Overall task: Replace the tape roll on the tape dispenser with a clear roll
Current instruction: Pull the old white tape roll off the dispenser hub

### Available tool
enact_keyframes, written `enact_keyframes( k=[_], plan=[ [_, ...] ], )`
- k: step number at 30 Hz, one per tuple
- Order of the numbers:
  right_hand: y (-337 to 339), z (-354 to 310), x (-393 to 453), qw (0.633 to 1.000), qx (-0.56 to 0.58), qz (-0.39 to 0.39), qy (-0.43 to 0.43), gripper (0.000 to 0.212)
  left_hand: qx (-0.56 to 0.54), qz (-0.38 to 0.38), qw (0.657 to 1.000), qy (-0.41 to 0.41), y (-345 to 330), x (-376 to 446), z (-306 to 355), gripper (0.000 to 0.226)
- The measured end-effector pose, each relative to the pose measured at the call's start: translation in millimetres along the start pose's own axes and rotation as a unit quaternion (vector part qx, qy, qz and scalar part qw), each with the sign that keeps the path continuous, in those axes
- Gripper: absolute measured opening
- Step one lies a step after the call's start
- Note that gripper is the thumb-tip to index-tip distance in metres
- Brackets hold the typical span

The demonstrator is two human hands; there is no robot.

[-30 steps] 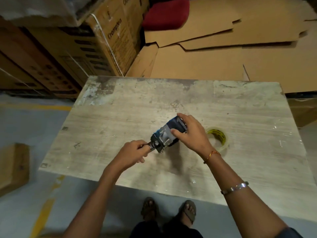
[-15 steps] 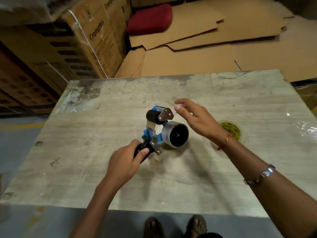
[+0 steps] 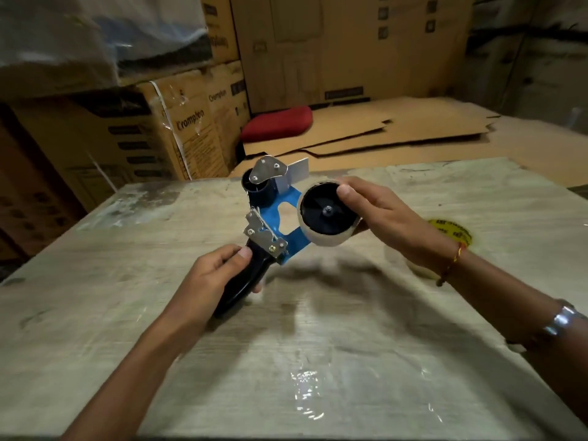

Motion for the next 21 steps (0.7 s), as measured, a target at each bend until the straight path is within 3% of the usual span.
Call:
enact_keyframes(
  k=[4,8,17,21],
  plan=[
    [-11,-23,-33,0.997,-0.065,-0.026,0.038,0.048,-0.015,0.040,0.999,0.022,3,-33,6,0.034],
    [-24,-49,-65,0.992,-0.102,-0.004,0.080,0.069,-0.019,0.038,0.998,0.043,5,-72,11,0.036],
    [-43,-94,-122,0.994,-0.080,0.059,0.047,0.045,0.028,-0.085,0.995,0.050,15,-146,14,0.061],
    [-43,-104,-141,0.993,-0.083,0.066,0.053,0.052,0.090,-0.117,0.989,0.006,11,-166,20,0.065]
  ],
)
Point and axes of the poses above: each hand's wrist, its own x-axis towards the middle knuckle, its own y-axis out of the back of the hand, z = x × y, the point moved 3 cm from there along x, towards the middle knuckle, and after that the axes turned 7 degrees about y, right-handed, at the moved point
